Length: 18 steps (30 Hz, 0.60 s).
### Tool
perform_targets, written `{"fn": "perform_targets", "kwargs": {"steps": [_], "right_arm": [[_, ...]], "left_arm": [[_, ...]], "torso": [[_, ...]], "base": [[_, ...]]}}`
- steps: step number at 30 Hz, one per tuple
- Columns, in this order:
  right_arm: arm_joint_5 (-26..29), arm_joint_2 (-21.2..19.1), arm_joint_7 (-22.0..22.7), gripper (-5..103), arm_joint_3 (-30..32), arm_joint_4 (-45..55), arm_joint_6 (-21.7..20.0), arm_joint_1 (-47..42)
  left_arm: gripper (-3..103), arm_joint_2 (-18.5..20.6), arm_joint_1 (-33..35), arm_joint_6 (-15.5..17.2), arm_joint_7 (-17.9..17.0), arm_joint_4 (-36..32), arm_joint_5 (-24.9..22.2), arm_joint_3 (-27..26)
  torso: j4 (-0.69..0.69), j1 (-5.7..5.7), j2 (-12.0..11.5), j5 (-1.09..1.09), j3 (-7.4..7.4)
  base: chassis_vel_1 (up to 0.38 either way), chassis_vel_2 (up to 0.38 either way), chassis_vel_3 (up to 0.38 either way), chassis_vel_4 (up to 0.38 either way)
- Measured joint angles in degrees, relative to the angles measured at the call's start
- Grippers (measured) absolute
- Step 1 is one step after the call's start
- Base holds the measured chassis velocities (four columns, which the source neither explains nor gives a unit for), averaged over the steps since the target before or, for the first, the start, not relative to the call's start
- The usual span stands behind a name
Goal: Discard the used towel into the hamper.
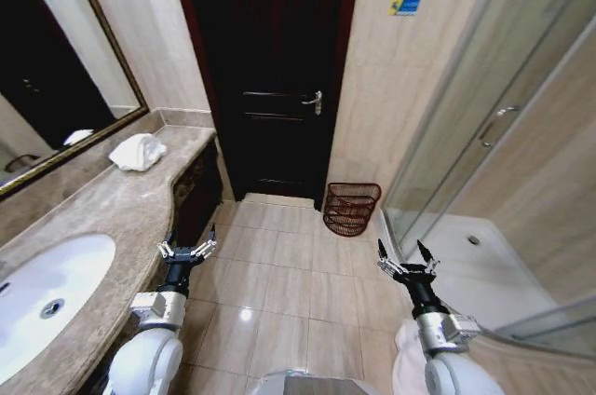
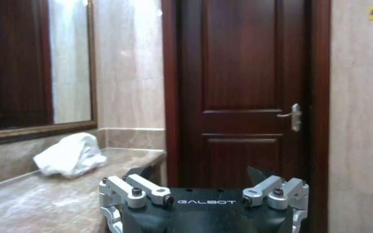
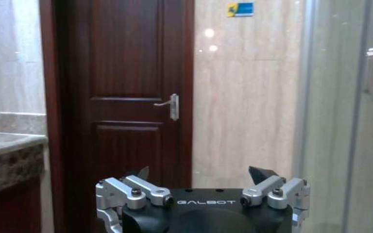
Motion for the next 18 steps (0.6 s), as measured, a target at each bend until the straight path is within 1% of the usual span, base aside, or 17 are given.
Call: {"fn": "perform_targets", "kwargs": {"steps": [8, 18], "right_arm": [[0.05, -0.05, 0.00, 100, -0.02, -0.29, 0.02, 0.45], [0.15, 0.00, 0.00, 100, 0.06, -0.59, 0.13, 0.41]], "left_arm": [[100, -0.19, -0.08, -0.17, 0.01, 0.46, 0.36, 0.29], [100, -0.35, 0.05, -0.86, 0.05, 0.79, 0.55, 0.48]], "torso": [[0.00, -0.01, 0.00, 0.00, 0.00], [0.00, -0.01, 0.00, 0.01, 0.00]], "base": [[0.003, 0.173, 0.163, -0.002], [-0.041, 0.153, 0.150, -0.047]]}}
